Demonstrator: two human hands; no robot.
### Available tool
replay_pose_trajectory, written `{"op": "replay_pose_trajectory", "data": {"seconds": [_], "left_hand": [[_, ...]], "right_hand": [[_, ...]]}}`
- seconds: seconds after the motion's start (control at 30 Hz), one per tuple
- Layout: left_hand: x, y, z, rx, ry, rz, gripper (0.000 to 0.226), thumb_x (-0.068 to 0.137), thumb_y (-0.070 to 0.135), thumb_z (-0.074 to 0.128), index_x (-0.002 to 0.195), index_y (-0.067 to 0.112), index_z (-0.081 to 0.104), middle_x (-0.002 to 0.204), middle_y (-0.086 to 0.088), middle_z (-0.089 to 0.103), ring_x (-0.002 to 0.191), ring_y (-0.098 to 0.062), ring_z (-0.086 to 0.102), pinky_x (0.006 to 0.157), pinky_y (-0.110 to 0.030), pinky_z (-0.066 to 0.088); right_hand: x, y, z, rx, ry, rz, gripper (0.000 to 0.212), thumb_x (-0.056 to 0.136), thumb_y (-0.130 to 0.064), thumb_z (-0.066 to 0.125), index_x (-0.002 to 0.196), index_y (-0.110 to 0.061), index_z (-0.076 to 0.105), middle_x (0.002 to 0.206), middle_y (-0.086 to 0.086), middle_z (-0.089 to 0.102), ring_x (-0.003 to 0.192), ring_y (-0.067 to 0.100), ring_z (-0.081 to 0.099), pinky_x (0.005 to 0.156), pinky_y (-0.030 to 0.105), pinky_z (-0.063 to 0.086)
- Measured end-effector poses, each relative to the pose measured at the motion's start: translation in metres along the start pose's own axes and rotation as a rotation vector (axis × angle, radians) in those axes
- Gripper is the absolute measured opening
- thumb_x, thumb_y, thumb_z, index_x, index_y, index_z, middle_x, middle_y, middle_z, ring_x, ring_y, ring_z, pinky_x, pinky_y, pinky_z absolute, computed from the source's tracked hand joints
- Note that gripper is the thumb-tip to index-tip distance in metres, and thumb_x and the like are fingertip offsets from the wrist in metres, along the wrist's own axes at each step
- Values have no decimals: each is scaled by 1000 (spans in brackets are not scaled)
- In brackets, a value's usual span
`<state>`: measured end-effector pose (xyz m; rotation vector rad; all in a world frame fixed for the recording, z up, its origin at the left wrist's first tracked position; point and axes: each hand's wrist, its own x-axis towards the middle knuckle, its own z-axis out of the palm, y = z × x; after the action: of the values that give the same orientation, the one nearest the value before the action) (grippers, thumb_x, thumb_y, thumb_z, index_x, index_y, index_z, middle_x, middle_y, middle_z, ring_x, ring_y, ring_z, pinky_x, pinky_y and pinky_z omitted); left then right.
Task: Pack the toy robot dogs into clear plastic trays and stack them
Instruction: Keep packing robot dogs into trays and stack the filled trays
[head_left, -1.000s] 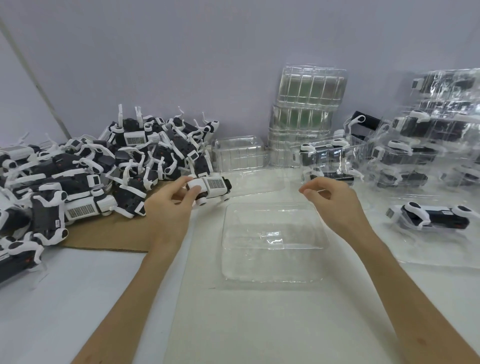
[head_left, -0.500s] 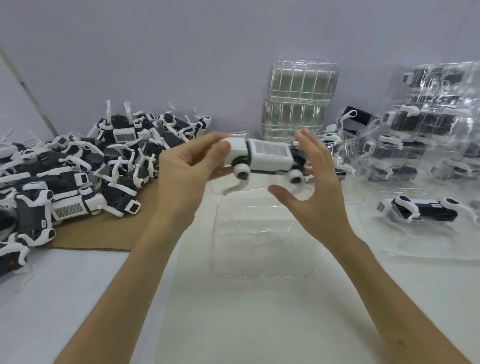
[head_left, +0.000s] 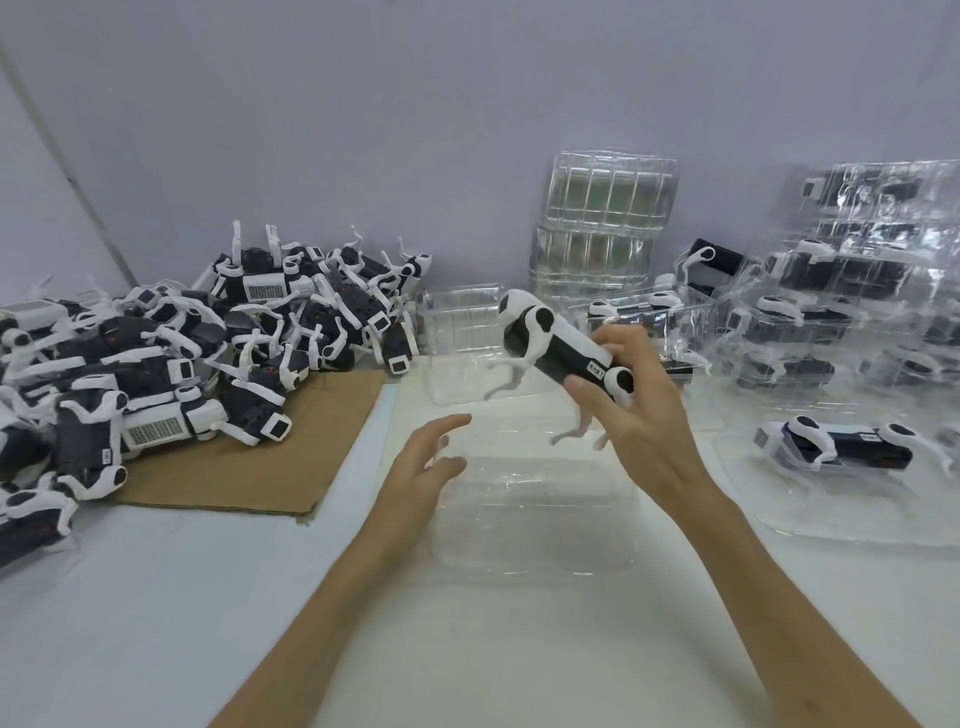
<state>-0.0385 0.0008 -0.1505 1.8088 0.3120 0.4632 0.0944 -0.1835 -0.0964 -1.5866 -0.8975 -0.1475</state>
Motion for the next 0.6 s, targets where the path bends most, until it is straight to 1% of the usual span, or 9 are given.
{"op": "replay_pose_trajectory", "data": {"seconds": [0.1,0.2,0.23,0.3,0.37,0.4,0.47,0.53,0.6], "left_hand": [[1,3,0,-68,37,-20,38,89,26,55,123,41,60,140,16,52,135,-5,42,105,-25,33],[-3,3,-2,-102,61,-29,44,80,36,51,123,41,62,137,17,55,134,-7,44,108,-27,33],[-4,3,-4,-98,71,-27,44,80,36,51,122,41,62,136,19,56,134,-6,44,106,-24,33],[-4,4,-6,-89,96,-21,40,83,32,51,121,40,62,132,23,56,133,-3,44,98,-16,33],[-3,3,-6,-100,121,-10,35,93,16,54,120,39,59,131,21,56,134,-6,44,95,-13,34],[-2,3,-5,-101,129,-3,40,96,7,52,118,39,58,131,20,55,133,-7,45,94,-11,35],[-3,4,-2,-98,147,12,47,95,0,50,115,42,56,128,23,55,129,-4,45,92,-7,33],[-4,4,0,-85,171,47,50,93,-3,50,112,42,59,126,27,56,125,4,45,93,-8,32],[-4,4,-1,-58,182,89,47,91,-6,51,107,36,65,129,19,57,127,4,45,98,-11,32]], "right_hand": [[-1,4,1,-24,-127,55,30,87,-33,70,114,-36,56,99,-14,66,81,11,64,55,22,51],[-3,7,6,-124,-205,14,36,86,-21,77,117,-32,63,104,-17,65,94,5,62,80,20,48],[-4,7,8,-160,-216,2,40,85,-20,78,120,-33,63,106,-19,64,99,4,61,87,21,47],[-5,6,10,-211,-218,-14,49,83,-17,79,124,-39,63,109,-21,65,105,6,60,94,22,44],[-6,7,10,-230,-241,-30,46,82,-15,80,118,-41,67,108,-16,68,103,8,60,93,18,42],[-5,9,9,-230,-275,-16,44,82,-15,79,114,-43,69,107,-14,69,101,5,59,91,13,40],[-5,11,9,-278,-375,48,40,85,-18,78,113,-45,69,108,-16,69,105,-1,56,90,8,35],[-4,14,9,-357,-438,103,36,87,-22,75,116,-43,70,113,-19,68,110,-3,53,92,6,33],[-4,14,10,-361,-443,136,35,89,-22,73,118,-40,71,112,-18,69,112,-1,54,94,7,35]]}}
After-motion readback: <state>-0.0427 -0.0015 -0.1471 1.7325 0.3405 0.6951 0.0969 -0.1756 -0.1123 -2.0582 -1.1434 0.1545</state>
